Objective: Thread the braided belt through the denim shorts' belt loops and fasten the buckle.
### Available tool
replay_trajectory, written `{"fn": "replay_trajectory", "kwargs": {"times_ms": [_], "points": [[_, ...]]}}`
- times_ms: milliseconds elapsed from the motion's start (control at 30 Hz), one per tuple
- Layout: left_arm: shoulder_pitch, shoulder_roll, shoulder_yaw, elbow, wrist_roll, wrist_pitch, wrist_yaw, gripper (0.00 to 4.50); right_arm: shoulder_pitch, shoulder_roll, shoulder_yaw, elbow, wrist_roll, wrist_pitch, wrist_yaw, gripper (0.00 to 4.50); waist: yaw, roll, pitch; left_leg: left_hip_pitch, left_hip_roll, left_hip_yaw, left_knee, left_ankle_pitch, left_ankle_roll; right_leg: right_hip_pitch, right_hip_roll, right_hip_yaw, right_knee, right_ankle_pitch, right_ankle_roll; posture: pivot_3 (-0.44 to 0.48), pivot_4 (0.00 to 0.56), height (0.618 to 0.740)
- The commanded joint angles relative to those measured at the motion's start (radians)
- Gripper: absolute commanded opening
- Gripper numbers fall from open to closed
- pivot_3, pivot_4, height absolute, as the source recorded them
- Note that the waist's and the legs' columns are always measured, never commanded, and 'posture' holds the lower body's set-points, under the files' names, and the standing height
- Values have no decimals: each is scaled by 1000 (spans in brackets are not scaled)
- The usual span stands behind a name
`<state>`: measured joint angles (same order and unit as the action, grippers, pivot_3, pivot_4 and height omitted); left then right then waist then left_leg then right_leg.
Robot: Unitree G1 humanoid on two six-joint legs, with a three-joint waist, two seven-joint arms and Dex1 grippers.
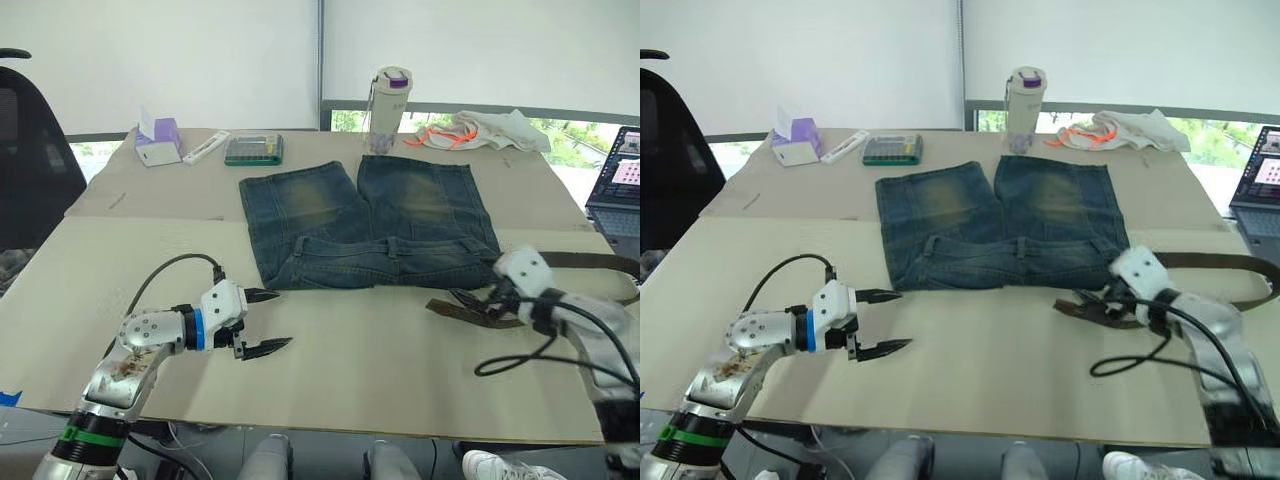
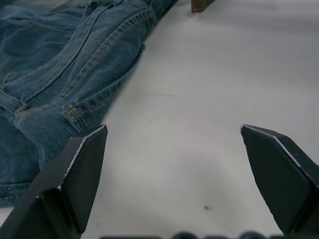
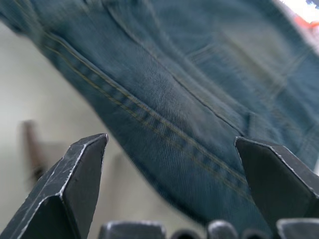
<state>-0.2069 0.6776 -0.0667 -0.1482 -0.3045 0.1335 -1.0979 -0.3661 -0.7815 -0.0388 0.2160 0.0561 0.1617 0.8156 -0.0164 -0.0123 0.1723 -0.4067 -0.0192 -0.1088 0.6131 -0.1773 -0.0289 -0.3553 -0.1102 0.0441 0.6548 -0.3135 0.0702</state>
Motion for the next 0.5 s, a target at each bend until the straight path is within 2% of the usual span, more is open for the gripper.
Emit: {"fn": "replay_trajectory", "kwargs": {"times_ms": [33, 233, 367, 500], "points": [[-37, 23, -1, -16, -19, -17, -50, 4500, -95, -33, 93, 86, -75, -11, 72, 4487, 0, 0, 1, 0, 0, 0, 0, 0, 0, 0, 0, 0, 0, 0, 0, 0, 150, 740], [-59, 42, -2, -33, -26, -19, -93, 4500, -234, 5, 192, 176, -135, 57, 110, 4487, -13, -1, 2, 0, 0, 0, 0, 1, -1, 0, 0, 0, 1, 0, 0, 0, 150, 740], [-62, 37, 0, -59, -30, 0, -81, 4500, -266, 15, 202, 204, -150, 45, 111, 3325, -24, -2, 2, 1, 0, 0, 0, 2, -2, 0, 0, 0, 2, 1, -1, 0, 150, 740], [-52, 33, 2, -83, -30, 17, -62, 4500, -260, 6, 202, 197, -148, 18, 129, 1942, -26, -3, 3, 1, 0, 0, 0, 3, -5, 0, 0, 0, 2, 1, 0, 0, 150, 740]]}}
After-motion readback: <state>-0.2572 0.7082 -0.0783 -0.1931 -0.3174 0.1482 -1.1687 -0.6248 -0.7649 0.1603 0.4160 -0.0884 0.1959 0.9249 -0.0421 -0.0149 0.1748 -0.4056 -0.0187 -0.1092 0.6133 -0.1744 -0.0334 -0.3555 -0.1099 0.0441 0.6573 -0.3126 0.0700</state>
